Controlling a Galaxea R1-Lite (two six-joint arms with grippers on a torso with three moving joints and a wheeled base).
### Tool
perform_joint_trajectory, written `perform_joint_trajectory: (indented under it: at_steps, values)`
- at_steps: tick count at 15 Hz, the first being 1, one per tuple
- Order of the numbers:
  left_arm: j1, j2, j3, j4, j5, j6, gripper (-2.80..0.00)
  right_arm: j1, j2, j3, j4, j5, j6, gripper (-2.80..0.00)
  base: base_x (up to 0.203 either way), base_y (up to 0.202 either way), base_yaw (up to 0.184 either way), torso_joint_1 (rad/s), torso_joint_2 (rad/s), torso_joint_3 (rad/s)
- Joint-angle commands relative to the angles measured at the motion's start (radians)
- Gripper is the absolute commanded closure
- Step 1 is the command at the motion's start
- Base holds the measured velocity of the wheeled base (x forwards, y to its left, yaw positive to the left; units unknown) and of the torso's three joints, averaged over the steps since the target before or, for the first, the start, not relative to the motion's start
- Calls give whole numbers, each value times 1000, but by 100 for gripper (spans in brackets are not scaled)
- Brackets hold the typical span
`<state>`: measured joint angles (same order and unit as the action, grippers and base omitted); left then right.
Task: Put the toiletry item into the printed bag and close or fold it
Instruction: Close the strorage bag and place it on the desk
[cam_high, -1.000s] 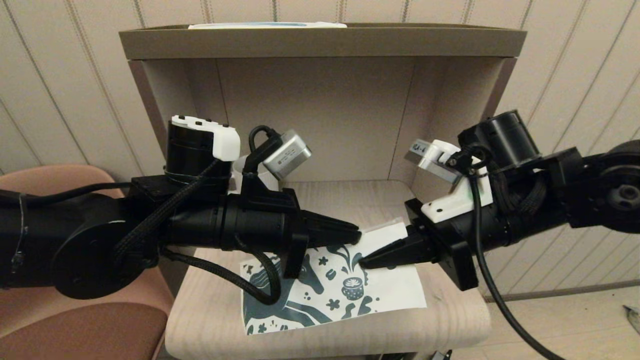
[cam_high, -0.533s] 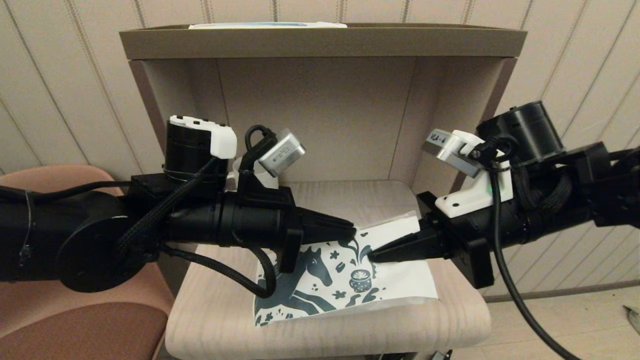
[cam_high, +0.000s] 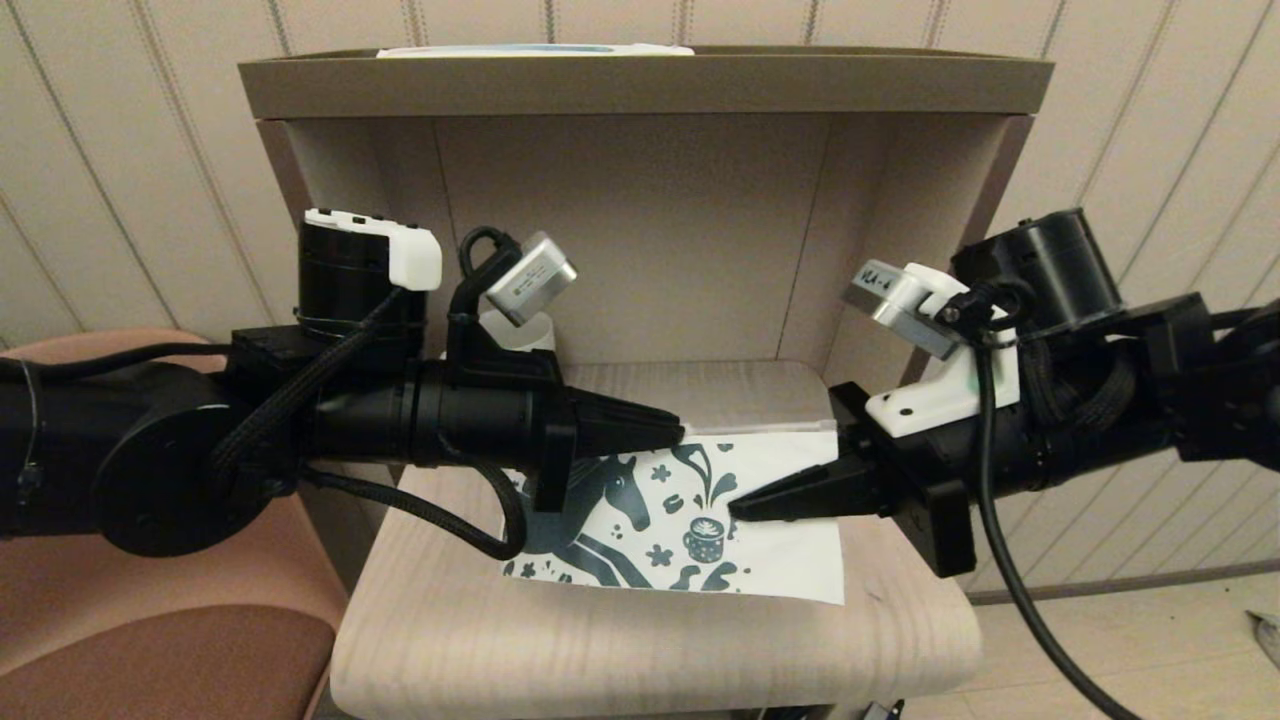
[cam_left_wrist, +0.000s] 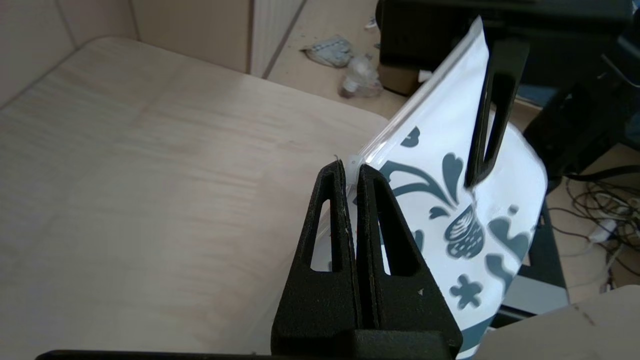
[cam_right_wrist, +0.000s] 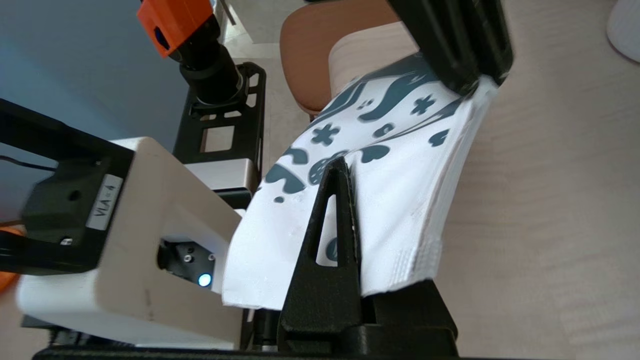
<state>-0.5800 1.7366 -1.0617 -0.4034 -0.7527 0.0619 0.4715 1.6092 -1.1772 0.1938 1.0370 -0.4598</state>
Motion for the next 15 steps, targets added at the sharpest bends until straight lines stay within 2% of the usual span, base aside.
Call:
perform_joint_trajectory:
  at_steps: [1,6,15]
  values:
    - [0,-13,0,-6,-4,1,0,5,17,17,-14,5,-7,0,0,0,0,0,0,0]
    - [25,-22,2,-6,-5,2,0,0,6,39,-40,-11,-25,0,0,0,0,0,0,0]
    - [26,-26,8,-6,-16,22,0,0,-3,41,-40,-10,-28,0,0,0,0,0,0,0]
